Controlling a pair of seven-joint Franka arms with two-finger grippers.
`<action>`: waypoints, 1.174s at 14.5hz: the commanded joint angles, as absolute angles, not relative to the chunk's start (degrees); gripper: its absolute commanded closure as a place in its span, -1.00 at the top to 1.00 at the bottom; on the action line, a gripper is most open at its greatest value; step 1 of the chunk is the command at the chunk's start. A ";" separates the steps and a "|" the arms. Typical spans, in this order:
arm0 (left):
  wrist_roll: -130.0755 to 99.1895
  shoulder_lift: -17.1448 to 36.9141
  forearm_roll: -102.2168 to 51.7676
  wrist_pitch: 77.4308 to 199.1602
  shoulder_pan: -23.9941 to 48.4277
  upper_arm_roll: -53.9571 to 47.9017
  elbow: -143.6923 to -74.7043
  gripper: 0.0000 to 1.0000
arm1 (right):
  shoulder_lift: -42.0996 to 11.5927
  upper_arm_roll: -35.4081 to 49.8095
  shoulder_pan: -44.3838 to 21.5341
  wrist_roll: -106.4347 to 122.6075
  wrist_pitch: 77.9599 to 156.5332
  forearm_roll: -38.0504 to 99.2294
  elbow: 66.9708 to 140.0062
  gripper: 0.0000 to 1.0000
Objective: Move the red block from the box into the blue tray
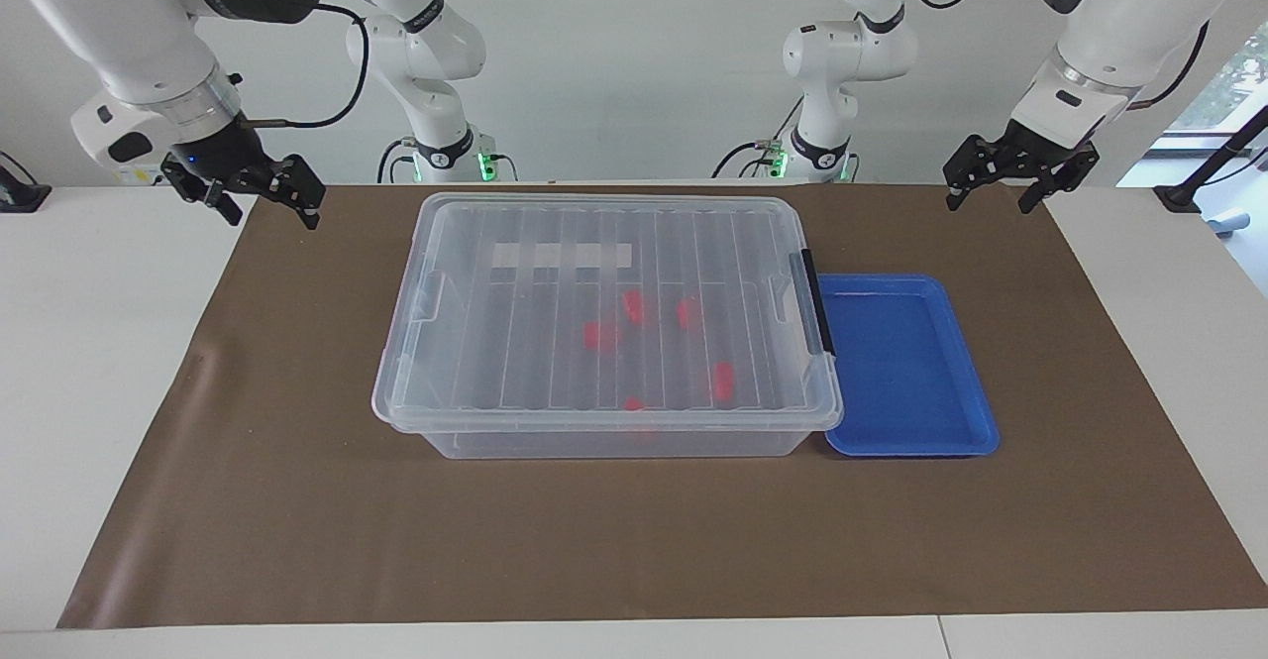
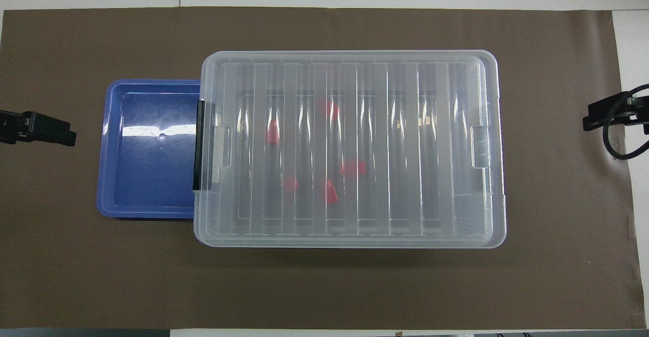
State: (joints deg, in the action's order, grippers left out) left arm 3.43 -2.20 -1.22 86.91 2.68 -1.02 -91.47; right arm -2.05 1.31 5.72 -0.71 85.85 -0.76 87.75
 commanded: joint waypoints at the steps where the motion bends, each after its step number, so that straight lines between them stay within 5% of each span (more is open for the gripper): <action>1: 3.87 -2.46 -0.35 86.40 2.37 -1.14 -91.67 1.00 | -0.88 1.58 6.33 0.35 87.10 0.26 89.38 1.00; 8: 3.87 -2.46 -0.35 86.40 2.37 -1.14 -91.67 1.00 | -0.09 2.28 6.24 -0.35 87.88 0.26 91.65 1.00; 17: 3.87 -2.46 -0.26 86.40 2.37 -1.14 -91.67 1.00 | -0.09 11.16 6.24 -13.10 104.50 0.35 105.99 1.00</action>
State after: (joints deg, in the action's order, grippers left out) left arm 3.43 -2.20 -1.22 86.91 2.68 -1.02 -91.47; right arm -1.30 10.95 5.55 -13.05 102.61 -0.52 102.90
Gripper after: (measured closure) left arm 0.000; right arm 0.000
